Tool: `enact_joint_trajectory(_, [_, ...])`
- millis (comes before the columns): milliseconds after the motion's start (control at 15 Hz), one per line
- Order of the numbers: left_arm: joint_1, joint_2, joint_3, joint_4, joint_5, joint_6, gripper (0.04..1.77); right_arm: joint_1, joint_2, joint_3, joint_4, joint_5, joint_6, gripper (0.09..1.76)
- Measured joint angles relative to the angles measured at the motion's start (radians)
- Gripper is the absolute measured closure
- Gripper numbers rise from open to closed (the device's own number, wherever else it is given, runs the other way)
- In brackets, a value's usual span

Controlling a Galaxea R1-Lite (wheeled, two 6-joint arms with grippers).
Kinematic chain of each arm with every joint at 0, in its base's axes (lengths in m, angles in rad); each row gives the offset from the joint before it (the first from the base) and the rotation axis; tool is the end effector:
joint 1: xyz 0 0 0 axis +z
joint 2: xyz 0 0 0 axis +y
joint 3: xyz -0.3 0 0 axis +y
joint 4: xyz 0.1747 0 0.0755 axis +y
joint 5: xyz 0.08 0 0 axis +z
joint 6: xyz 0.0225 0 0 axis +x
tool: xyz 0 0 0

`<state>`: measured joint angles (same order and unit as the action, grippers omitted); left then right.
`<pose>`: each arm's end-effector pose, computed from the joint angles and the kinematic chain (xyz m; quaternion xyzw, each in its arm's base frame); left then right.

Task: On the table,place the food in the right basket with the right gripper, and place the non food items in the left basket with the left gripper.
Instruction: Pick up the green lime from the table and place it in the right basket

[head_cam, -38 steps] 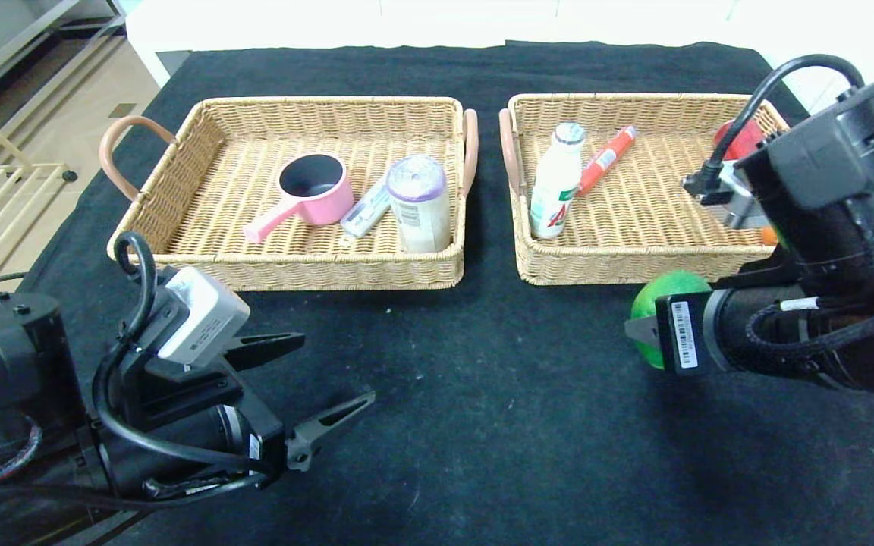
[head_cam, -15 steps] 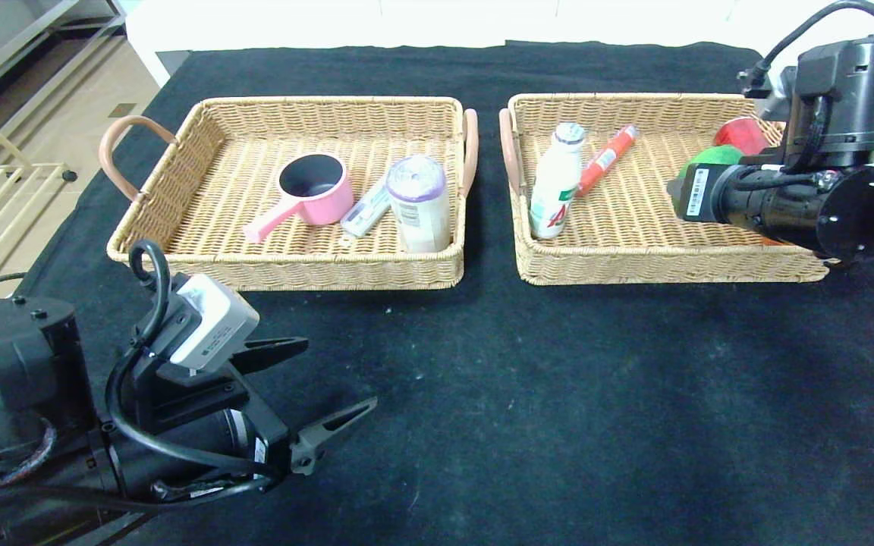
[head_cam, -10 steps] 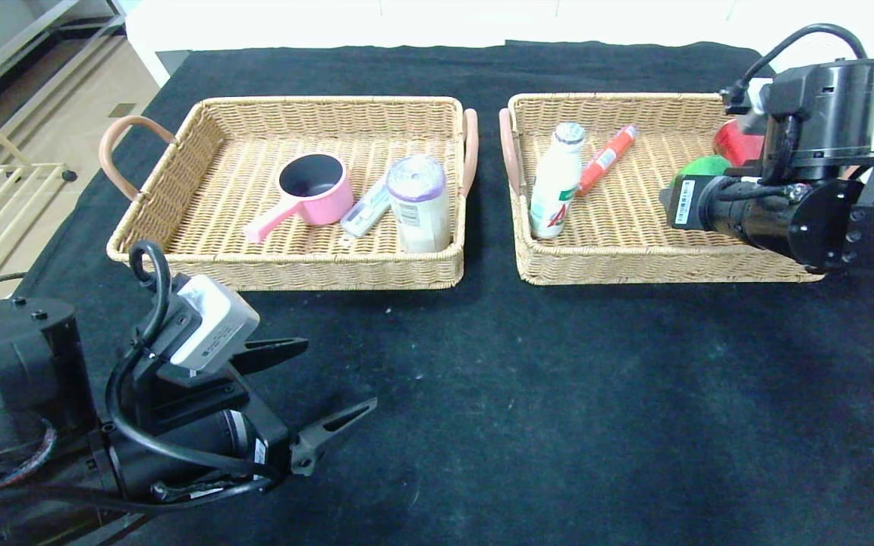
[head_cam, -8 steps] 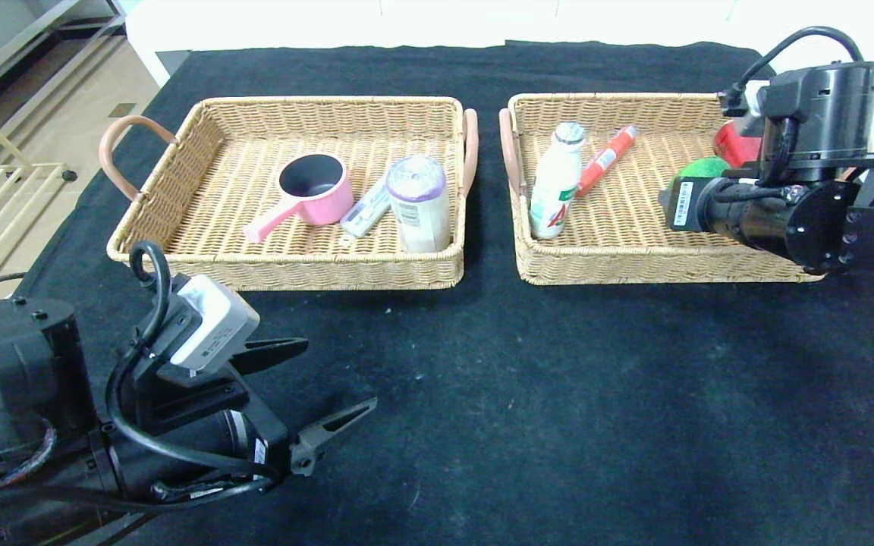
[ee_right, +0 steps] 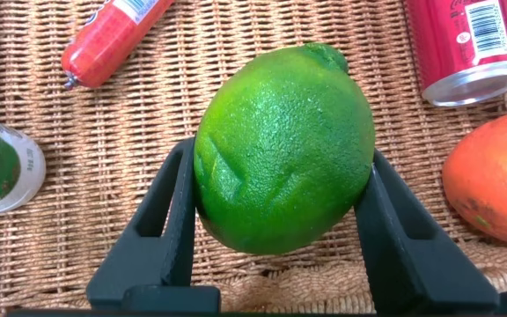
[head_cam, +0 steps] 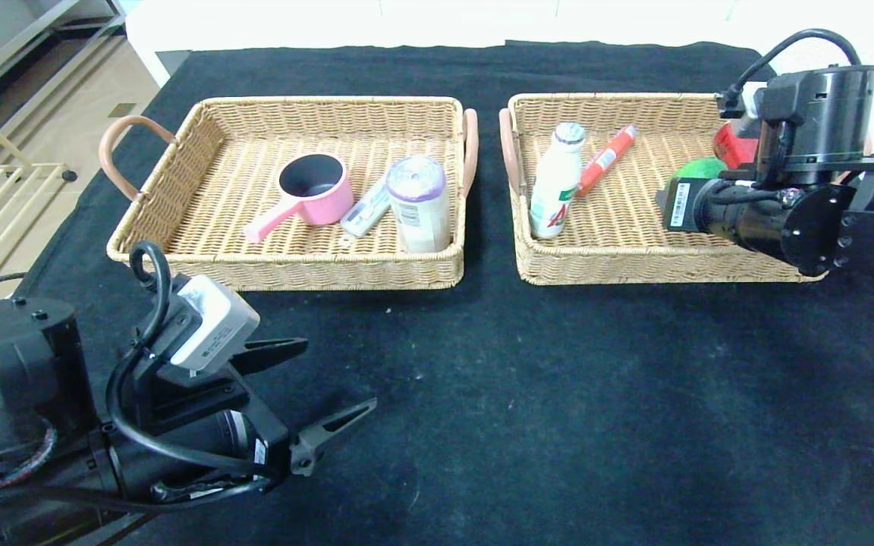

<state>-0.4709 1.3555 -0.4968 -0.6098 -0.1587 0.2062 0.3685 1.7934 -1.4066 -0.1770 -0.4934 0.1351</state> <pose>0.1822 -0.0968 0.1850 0.1163 0.0903 -0.3182 0.9365 0.3342 0.1176 0.2758 0.0234 0.0907 -0.0683 0.9933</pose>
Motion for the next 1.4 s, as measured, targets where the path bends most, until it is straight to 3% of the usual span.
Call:
enact_joint_trajectory(467, [0.001, 0.002, -0.002, 0.000, 0.001, -0.002, 0.09, 0.000, 0.001, 0.002, -0.004, -0.001, -0.001, 0.44])
enact_joint_trajectory(933, [0.006, 0.002, -0.003, 0.000, 0.004, 0.000, 0.09, 0.007, -0.040, 0.025, -0.005, 0.001, 0.004, 0.27])
enact_joint_trajectory(1200, [0.027, 0.004, -0.017, -0.007, 0.006, -0.009, 0.09, 0.029, -0.133, 0.113, -0.004, 0.002, 0.004, 0.21])
enact_joint_trajectory(1400, [0.074, 0.008, -0.009, -0.098, 0.002, -0.006, 0.09, 0.053, -0.233, 0.217, -0.003, 0.031, -0.010, 0.19])
